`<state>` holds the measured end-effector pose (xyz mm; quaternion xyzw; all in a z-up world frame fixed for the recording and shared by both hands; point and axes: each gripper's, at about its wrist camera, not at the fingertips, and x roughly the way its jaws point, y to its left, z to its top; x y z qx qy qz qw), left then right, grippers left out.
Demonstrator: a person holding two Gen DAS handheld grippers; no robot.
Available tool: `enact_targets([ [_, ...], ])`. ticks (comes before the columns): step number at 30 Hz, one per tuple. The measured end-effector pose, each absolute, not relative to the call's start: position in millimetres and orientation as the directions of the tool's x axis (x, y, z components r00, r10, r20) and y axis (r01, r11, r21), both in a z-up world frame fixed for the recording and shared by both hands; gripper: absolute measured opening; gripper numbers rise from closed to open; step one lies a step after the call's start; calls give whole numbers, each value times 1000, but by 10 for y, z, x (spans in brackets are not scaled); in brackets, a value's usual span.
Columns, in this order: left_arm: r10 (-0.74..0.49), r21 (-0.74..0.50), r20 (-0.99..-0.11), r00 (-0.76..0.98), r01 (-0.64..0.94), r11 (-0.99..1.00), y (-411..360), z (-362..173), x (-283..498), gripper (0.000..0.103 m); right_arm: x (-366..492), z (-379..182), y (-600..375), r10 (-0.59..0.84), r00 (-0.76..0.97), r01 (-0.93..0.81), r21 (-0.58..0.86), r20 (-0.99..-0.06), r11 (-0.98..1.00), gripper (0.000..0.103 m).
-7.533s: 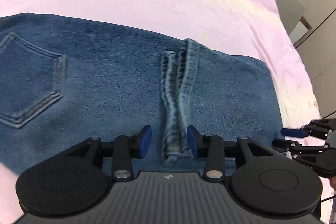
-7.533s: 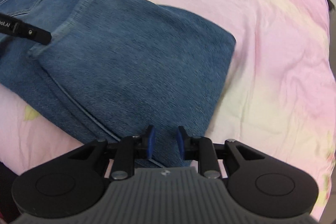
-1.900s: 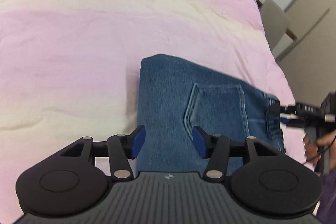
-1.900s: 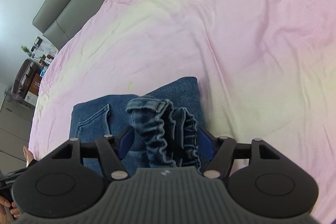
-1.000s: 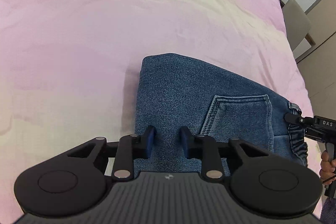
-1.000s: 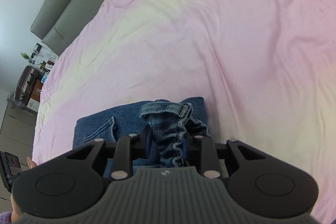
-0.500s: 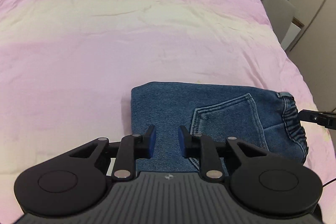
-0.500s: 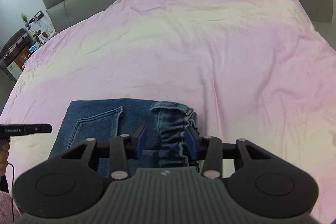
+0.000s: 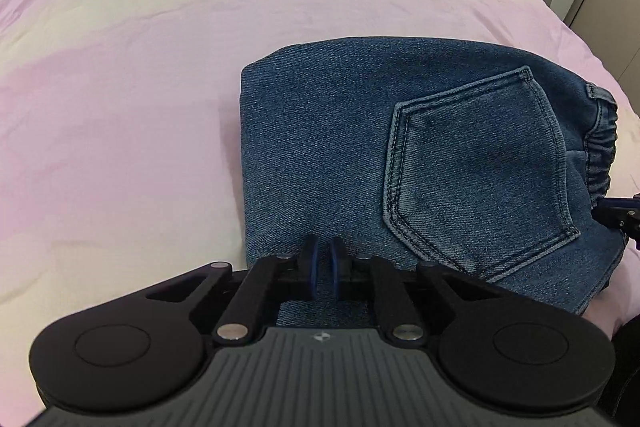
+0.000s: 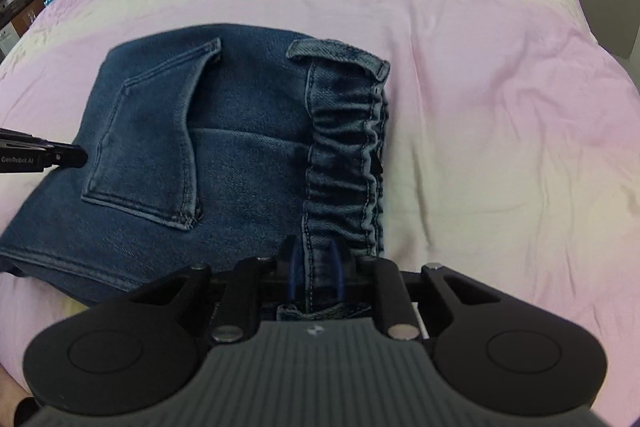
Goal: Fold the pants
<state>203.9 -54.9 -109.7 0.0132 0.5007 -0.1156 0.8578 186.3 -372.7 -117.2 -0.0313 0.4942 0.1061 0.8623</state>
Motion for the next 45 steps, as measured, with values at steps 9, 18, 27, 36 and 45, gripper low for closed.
enact_targets([
  [9, -227, -115, -801, 554, 230, 966, -423, -567, 1526, 15, 1555, -607, -3641, 187, 575, -228, 63, -796, 972, 24],
  [18, -214, -126, -853, 477, 210, 970, -373, -891, 1221, 22, 1341, -947, -3340, 137, 566, -288, -39, -813, 957, 23],
  [27, -212, -154, -862, 461, 159, 975, -319, -834, 1270, 23, 1460, -893, -3343, 148, 547, -282, -16, -824, 959, 26],
  [36, -305, -363, -768, 563, 9, 932, 140, -637, 1282, 65, 1268, -686, -3943, 250, 550, 3, 301, -797, 954, 66],
  [45, -427, -559, -733, 530, -110, 822, 347, -1004, 1642, 75, 1461, -1235, -4570, 399, 491, 309, 583, -775, 751, 74],
])
